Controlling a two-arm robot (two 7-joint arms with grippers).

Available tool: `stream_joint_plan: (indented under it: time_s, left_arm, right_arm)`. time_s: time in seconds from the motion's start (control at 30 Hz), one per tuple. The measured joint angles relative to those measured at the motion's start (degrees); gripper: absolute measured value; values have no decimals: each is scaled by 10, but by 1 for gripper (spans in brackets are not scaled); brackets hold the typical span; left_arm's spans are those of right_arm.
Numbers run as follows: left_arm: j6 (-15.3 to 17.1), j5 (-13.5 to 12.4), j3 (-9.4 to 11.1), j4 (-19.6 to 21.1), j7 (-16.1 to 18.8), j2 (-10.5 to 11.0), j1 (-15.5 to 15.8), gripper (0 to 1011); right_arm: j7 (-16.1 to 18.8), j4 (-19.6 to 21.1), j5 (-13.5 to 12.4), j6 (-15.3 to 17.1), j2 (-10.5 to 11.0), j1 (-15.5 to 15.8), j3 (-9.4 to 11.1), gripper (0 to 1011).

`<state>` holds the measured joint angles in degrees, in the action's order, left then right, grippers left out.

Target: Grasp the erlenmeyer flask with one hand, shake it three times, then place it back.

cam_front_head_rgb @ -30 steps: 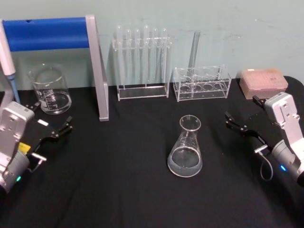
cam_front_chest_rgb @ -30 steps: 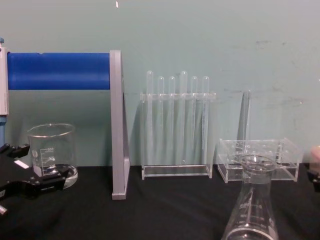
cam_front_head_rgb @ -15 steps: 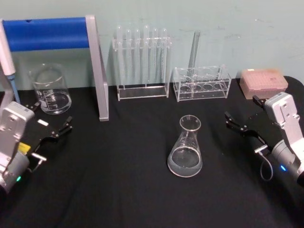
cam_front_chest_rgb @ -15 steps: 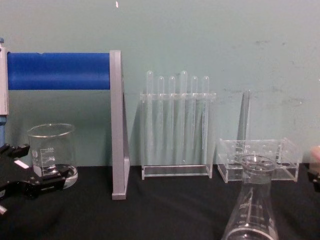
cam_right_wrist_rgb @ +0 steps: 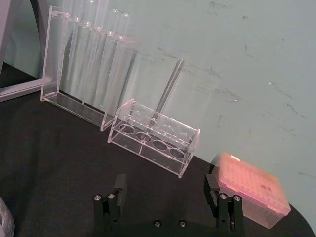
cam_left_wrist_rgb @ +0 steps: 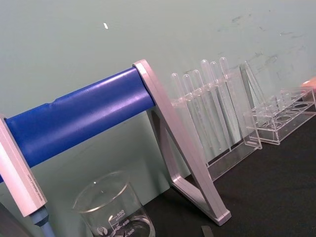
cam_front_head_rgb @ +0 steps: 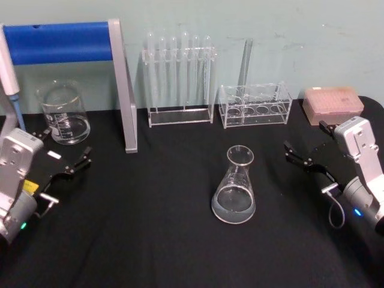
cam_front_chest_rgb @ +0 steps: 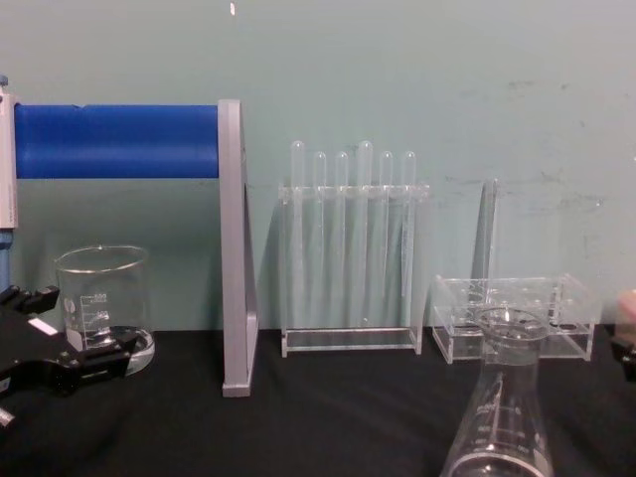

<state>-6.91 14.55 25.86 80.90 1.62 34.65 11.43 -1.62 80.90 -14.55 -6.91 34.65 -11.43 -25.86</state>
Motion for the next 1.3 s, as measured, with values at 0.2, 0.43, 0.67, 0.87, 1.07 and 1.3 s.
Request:
stream_joint_plan:
  time_s: [0.2, 0.43, 0.67, 0.87, 1.07, 1.3]
  left_arm:
    - [0, 0, 0, 0, 0, 0, 0, 1001]
    - [0, 0, 0, 0, 0, 0, 0, 1001]
    - [0, 0, 0, 0, 0, 0, 0, 1001]
    - [0, 0, 0, 0, 0, 0, 0, 1001]
    - [0, 0, 0, 0, 0, 0, 0, 1001]
    - [0, 0, 0, 0, 0, 0, 0, 1001]
  right_arm:
    - [11, 10, -5, -1, 2, 10, 10, 1000]
    - [40, 44, -28, 2, 15, 39, 30, 1000]
    - [76, 84, -64, 10, 31, 81, 51, 1000]
    - [114, 113, -100, 21, 38, 113, 65, 1000]
    - [148, 135, -124, 28, 37, 132, 71, 1000]
    - [181, 158, -134, 29, 31, 144, 70, 1000]
